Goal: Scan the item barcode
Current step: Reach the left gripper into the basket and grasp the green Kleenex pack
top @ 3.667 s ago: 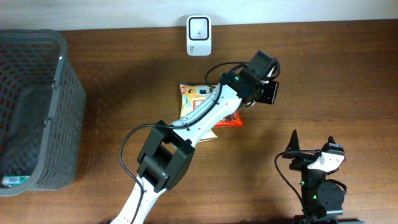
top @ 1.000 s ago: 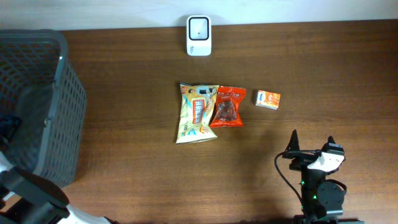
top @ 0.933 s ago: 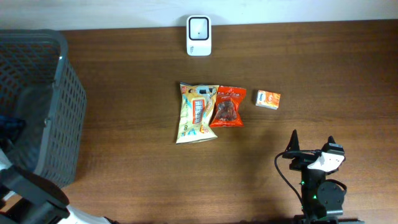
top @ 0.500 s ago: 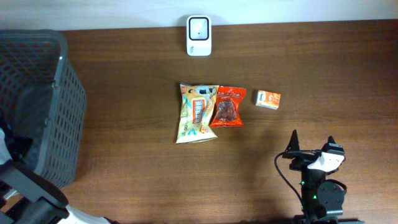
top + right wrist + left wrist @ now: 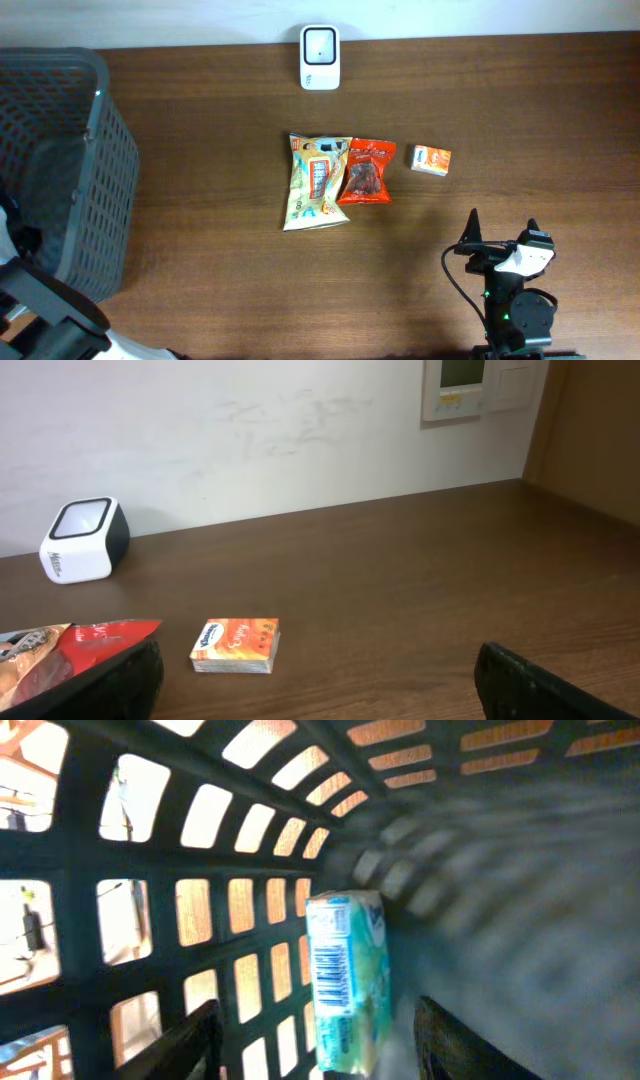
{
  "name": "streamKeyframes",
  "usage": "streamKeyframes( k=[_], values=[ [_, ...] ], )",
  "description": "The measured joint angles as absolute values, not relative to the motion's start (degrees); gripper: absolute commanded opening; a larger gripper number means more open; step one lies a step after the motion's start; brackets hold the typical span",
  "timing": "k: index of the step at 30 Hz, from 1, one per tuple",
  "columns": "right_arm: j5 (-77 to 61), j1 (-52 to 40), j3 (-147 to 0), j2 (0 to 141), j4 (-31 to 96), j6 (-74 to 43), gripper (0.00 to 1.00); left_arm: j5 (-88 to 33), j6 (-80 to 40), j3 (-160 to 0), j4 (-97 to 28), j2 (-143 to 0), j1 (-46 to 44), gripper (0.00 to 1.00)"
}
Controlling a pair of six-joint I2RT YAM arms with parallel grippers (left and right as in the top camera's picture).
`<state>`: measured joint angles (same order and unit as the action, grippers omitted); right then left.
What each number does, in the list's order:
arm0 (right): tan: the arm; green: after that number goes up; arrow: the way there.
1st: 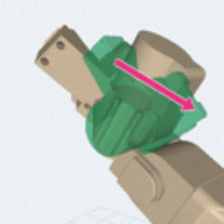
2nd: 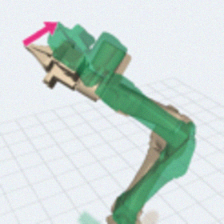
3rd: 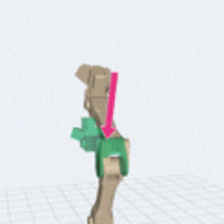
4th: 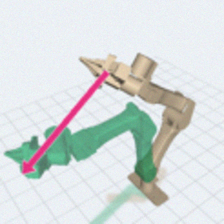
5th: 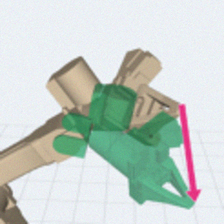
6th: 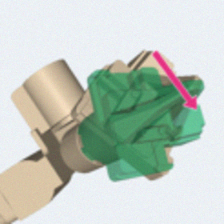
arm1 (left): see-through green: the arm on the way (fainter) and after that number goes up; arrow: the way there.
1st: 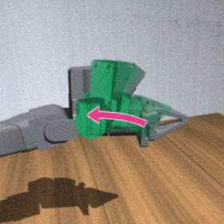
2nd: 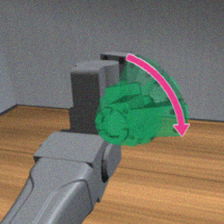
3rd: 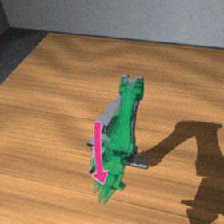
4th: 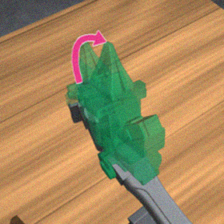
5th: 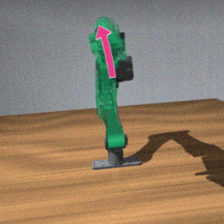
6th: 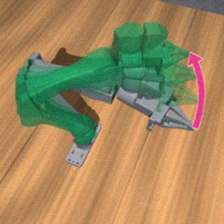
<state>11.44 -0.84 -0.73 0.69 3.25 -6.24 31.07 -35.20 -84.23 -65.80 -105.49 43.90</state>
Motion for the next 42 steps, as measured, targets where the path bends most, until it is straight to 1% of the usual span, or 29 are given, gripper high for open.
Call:
streamKeyframes(
  k=[4, 8, 11, 14, 15, 24, 28, 29, 30, 31, 32, 42],
  values=[
    [11.4, -0.8, -0.7, 0.7, 3.2, -6.3, 0.98, 31.6, -36.8, -84.1, -67.3, -105.5, 44.2, 0.63],
    [11.4, -0.8, -0.7, 0.7, 3.2, -6.3, 0.98, 31.7, -37.7, -81.3, -63.8, -105.5, 44.7, 0.58],
    [11.4, -0.8, -0.7, 0.7, 3.2, -6.2, 0.98, 29.6, -36.8, -78.0, -58.0, -105.5, 44.7, 0.57],
    [11.4, -0.8, -0.7, 0.7, 3.2, -6.3, 0.98, 27.6, -35.3, -76.6, -54.9, -105.5, 44.7, 0.54],
    [11.4, -0.8, -0.7, 0.7, 3.2, -6.2, 0.98, 27.0, -34.9, -76.4, -54.0, -105.5, 44.7, 0.52],
    [11.4, -0.8, -0.7, 0.7, 3.2, -6.2, 0.98, 25.7, -33.9, -74.2, -51.2, -105.5, 44.8, 0.41],
    [11.4, -0.8, -0.7, 0.7, 3.2, -6.3, 0.98, 25.8, -33.9, -72.3, -51.5, -105.5, 44.8, 0.40],
    [11.4, -0.8, -0.7, 0.7, 3.2, -6.3, 0.99, 25.8, -33.9, -72.1, -51.7, -105.5, 44.8, 0.38],
    [11.4, -0.8, -0.7, 0.7, 3.2, -6.3, 0.98, 25.9, -33.9, -72.0, -51.9, -105.5, 44.8, 0.29],
    [11.4, -0.8, -0.7, 0.7, 3.2, -6.2, 0.98, 25.9, -33.9, -71.8, -51.9, -105.5, 44.8, 0.13],
    [11.4, -0.8, -0.7, 0.7, 3.2, -6.3, 0.99, 25.9, -34.2, -71.8, -51.9, -105.5, 44.8, 0.00],
    [11.4, -0.8, -0.7, 0.7, 3.2, -6.3, 0.99, 24.7, -32.5, -72.1, -50.9, -105.4, 44.8, 0.00]
  ],
)
